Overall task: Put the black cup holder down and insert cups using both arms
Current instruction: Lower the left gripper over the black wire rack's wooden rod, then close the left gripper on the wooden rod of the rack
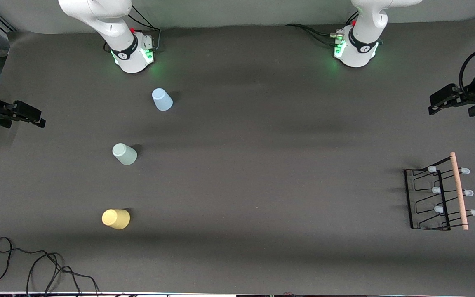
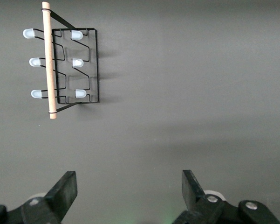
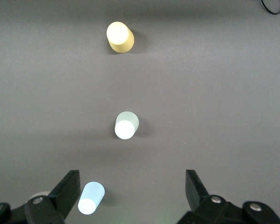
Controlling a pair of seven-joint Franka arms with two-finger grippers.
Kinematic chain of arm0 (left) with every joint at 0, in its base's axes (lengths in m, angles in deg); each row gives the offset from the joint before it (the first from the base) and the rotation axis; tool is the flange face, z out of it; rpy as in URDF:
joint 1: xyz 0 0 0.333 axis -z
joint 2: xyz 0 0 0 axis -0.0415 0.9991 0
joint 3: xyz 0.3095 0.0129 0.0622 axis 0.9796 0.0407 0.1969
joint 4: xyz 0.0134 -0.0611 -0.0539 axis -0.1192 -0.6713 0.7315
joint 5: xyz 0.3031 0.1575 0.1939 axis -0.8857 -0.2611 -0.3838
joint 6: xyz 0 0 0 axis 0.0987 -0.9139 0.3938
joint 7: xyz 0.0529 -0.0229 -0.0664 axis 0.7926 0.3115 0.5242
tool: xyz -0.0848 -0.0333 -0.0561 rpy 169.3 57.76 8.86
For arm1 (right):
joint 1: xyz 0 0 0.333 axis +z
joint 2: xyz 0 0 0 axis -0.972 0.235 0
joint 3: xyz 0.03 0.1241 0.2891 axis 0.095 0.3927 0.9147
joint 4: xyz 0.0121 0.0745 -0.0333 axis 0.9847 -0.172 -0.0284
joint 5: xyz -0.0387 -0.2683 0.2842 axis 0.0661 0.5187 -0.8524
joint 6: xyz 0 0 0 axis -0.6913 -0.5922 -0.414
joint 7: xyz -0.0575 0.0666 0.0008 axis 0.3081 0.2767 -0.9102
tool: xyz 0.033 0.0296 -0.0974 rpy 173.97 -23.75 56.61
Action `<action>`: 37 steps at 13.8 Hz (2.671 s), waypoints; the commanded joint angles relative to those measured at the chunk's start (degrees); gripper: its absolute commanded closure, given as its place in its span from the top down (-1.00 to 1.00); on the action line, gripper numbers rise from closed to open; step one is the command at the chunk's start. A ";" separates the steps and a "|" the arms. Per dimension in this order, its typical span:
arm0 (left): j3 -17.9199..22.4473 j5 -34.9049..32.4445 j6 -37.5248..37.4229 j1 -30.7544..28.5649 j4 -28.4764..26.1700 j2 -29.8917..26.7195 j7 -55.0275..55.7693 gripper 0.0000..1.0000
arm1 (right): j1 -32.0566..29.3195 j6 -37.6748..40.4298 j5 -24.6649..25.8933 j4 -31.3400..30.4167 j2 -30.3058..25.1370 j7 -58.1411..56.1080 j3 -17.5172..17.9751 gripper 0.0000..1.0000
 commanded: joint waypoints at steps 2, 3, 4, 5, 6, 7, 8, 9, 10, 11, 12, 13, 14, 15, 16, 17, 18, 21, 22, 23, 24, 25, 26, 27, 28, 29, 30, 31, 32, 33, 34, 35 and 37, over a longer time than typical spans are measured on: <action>-0.07 0.15 -0.60 -0.43 -0.23 -0.46 -0.94 1.00 | 0.72 -0.11 -1.29 0.22 -0.81 1.12 -0.35 1.00; -0.07 0.15 -0.60 -0.44 -0.05 -0.55 -0.94 1.00 | 0.72 -0.11 -1.29 0.22 -0.81 1.04 -0.44 1.00; -0.07 0.06 -0.43 -0.70 -0.05 -0.46 -1.02 1.00 | 0.72 -0.28 -1.29 0.31 -0.63 1.12 -0.44 1.00; 0.11 -0.12 0.18 -1.66 -0.05 -0.11 -1.20 1.00 | 0.63 -0.28 -1.29 0.22 -0.63 1.12 -0.44 1.00; 0.11 -0.12 0.97 -2.88 0.21 0.76 -2.68 1.00 | 0.63 -0.28 -1.29 0.31 -0.72 1.12 -0.44 1.00; 0.11 -0.38 1.15 -3.85 1.69 2.60 -4.52 1.00 | 0.72 -0.11 -1.38 0.22 -0.72 1.12 -0.44 1.00; 0.11 -0.47 1.42 -5.52 3.10 4.70 -6.02 1.00 | 0.72 -0.11 -1.29 0.22 -0.72 1.12 -0.44 1.00; 0.11 -0.56 1.85 -7.19 4.77 7.25 -7.43 1.00 | 0.63 -0.11 -1.38 0.22 -0.72 1.12 -0.44 1.00; 0.11 -0.56 3.42 -8.33 6.18 10.23 -9.36 1.00 | 0.63 -0.02 -1.38 0.22 -0.81 1.12 -0.44 1.00; 0.11 -0.56 5.96 -9.82 6.71 13.04 -11.38 1.00 | 0.72 -0.02 -1.38 0.22 -0.90 1.12 -0.44 1.00; 0.11 -0.64 9.03 -11.23 6.72 15.16 -12.96 1.00 | 0.72 -0.02 -1.38 0.31 -0.81 1.12 -0.44 1.00; 0.11 -0.73 12.11 -12.20 6.54 17.71 -14.28 1.00 | 0.72 -0.02 -1.64 0.22 -0.81 1.12 -0.44 1.00; 0.11 -0.82 14.32 -12.91 6.19 19.65 -14.65 1.00 | 0.72 -0.02 -2.08 0.22 -0.81 1.12 -0.44 1.00; 0.19 -1.34 16.51 -13.09 6.19 21.84 -14.74 1.00 | 0.72 -0.02 -2.08 0.31 -0.90 1.12 -0.44 1.00; 0.11 -2.48 18.71 -13.18 6.19 23.25 -14.74 1.00 | 0.72 -0.02 -2.08 0.31 -0.81 1.12 -0.44 1.00; 0.11 -3.01 20.56 -14.05 6.10 25.10 -15.78 1.00 | 0.63 -0.02 -2.08 0.22 -0.72 1.12 -0.44 1.00; 0.11 -3.11 22.49 -14.41 6.10 27.12 -16.92 1.00 | 0.72 -0.02 -2.08 0.13 -0.81 1.12 -0.44 1.00; 0.11 -3.11 26.28 -15.02 6.01 30.21 -18.69 1.00 | 0.72 -0.02 -2.08 0.22 -0.72 1.12 -0.44 1.00; 0.11 -3.11 27.60 -15.03 6.01 31.34 -18.69 1.00 | 0.72 -0.02 -2.08 0.22 -0.81 1.12 -0.44 1.00; 0.11 -3.11 28.57 -15.11 5.93 32.05 -18.78 1.00 | 0.72 -0.02 -2.08 0.22 -0.81 1.12 -0.44 1.00; 0.11 -3.11 29.10 -15.11 6.01 32.93 -19.13 1.00 | 0.72 -0.02 -2.08 0.22 -0.81 1.12 -0.44 1.00; 0.11 -3.11 29.63 -15.20 6.01 33.28 -19.91 0.97 | 0.72 -0.02 -2.08 0.22 -0.72 1.12 -0.44 1.00; 0.11 -3.11 29.89 -15.20 6.01 33.72 -19.92 0.79 | 0.72 -0.02 -2.08 0.22 -0.81 1.12 -0.44 1.00; 0.11 -2.93 30.07 -15.11 6.01 33.90 -19.84 0.62 | 0.72 -0.02 -2.08 0.22 -0.81 1.12 -0.35 1.00; 0.11 -2.41 30.07 -15.11 6.10 34.34 -19.49 0.36 | 0.72 -0.02 -2.08 0.22 -0.81 1.12 -0.35 1.00; 0.11 -2.40 29.98 -15.03 6.02 34.43 -19.05 0.00 | 0.72 -0.02 -2.08 0.22 -0.72 1.12 -0.35 1.00; 0.11 -2.40 29.90 -15.03 6.01 34.52 -18.96 -0.20 | 0.72 0.15 -2.08 0.22 -0.81 1.12 -0.35 1.00; 0.11 -2.40 29.72 -14.94 6.01 34.43 -18.96 -0.32 | 0.72 0.16 -2.08 0.22 -0.81 1.12 -0.35 1.00; 0.11 -2.40 29.46 -14.85 6.10 34.43 -19.04 -0.57 | 0.72 -0.02 -2.08 0.31 -0.81 1.12 -0.35 1.00; 0.11 -2.58 29.28 -14.68 6.45 34.43 -19.04 -0.77 | 0.72 -0.02 -2.08 0.31 -0.72 1.12 -0.35 1.00; 0.11 -2.84 29.19 -14.33 6.54 34.43 -19.04 -0.86 | 0.72 -0.02 -2.08 0.22 -0.81 1.12 -0.35 1.00; 0.11 -2.84 29.10 -14.24 6.72 34.34 -18.96 -0.86 | 0.72 -0.02 -2.08 0.22 -0.81 1.12 -0.35 1.00; 0.02 -2.84 28.58 -13.97 6.80 33.91 -18.00 -0.97 | 0.72 -0.11 -2.08 0.31 -0.72 1.12 -0.35 1.00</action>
